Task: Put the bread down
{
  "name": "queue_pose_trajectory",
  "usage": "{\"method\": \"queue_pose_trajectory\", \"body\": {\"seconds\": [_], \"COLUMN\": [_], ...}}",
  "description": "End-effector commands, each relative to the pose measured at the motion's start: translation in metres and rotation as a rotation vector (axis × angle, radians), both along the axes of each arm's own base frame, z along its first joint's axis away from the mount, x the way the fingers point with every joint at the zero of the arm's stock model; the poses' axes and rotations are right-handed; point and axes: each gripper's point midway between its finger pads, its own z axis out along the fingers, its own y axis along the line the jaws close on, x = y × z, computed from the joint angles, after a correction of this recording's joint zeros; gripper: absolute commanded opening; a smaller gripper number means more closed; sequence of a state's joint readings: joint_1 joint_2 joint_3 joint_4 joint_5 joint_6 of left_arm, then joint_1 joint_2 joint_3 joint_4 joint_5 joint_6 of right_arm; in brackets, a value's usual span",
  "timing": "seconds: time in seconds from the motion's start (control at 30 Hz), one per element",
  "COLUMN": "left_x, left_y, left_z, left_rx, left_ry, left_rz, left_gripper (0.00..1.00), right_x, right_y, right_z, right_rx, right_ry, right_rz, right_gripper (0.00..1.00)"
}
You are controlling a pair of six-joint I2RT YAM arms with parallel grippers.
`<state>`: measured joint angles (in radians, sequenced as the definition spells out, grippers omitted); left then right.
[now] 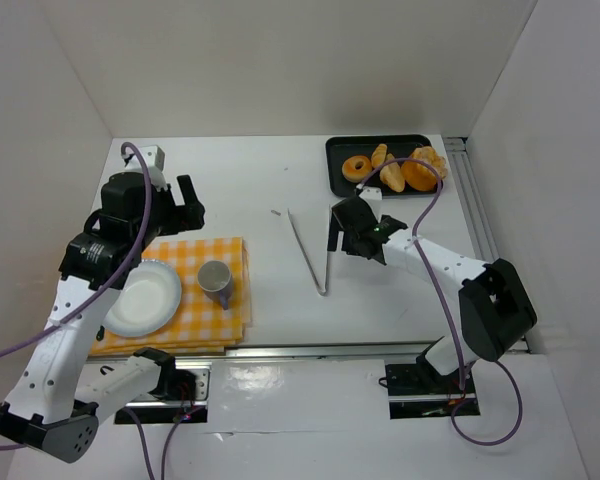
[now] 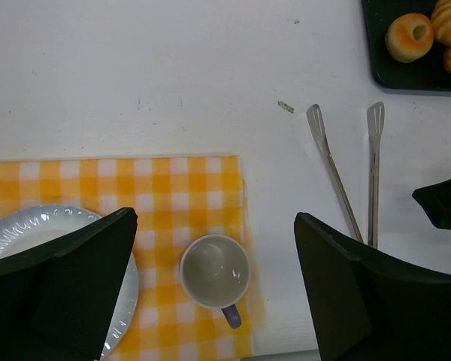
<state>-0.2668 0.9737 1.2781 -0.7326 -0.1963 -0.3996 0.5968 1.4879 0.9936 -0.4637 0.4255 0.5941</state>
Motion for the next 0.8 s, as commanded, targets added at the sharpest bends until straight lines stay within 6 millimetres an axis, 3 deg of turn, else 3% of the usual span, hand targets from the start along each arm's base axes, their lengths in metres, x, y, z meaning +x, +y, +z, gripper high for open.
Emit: {"method": "queue_pose_trajectory", "body": {"seconds": [0.0, 0.23, 0.37, 0.43, 0.5, 0.6, 0.77], "left_x": [0.001, 0.001, 0.001, 0.002, 0.002, 0.002, 0.002], "left_y": [-0.005, -0.007, -0.008, -0.011, -0.011, -0.013, -0.013], "left_z": [0.025, 0.025, 0.021, 0.018, 0.022, 0.022, 0.019], "left_rx": [-0.037, -0.05, -0.051, -0.054, -0.057, -0.069, -0.067], "left_ry": [-0.071, -0.069, -0.059, -0.048, -0.057, -0.055, -0.046], "left_rz": [-0.017, -0.023, -0.031, -0.042, -0.042, -0.046, -0.046], "left_gripper": [0.99, 0.99, 0.99, 0.99, 0.99, 0.99, 0.99], "right_x": [0.006, 0.005, -0.013, -0.029, -0.041, -0.055, -0.051], "right_y": [-0.004, -0.005, 0.029, 0.063, 0.077, 0.096, 0.105], "right_z": [0.008, 0.012, 0.01, 0.014, 0.002, -0.018, -0.033], "right_rx": [0.013, 0.022, 0.11, 0.191, 0.197, 0.134, 0.072], "right_ry": [-0.034, -0.048, -0.059, -0.077, -0.035, 0.021, 0.033], "right_rz": [-0.044, -0.044, 0.139, 0.269, 0.335, 0.402, 0.398], "right_gripper": [1.0, 1.0, 1.0, 1.0, 1.0, 1.0, 1.0]}}
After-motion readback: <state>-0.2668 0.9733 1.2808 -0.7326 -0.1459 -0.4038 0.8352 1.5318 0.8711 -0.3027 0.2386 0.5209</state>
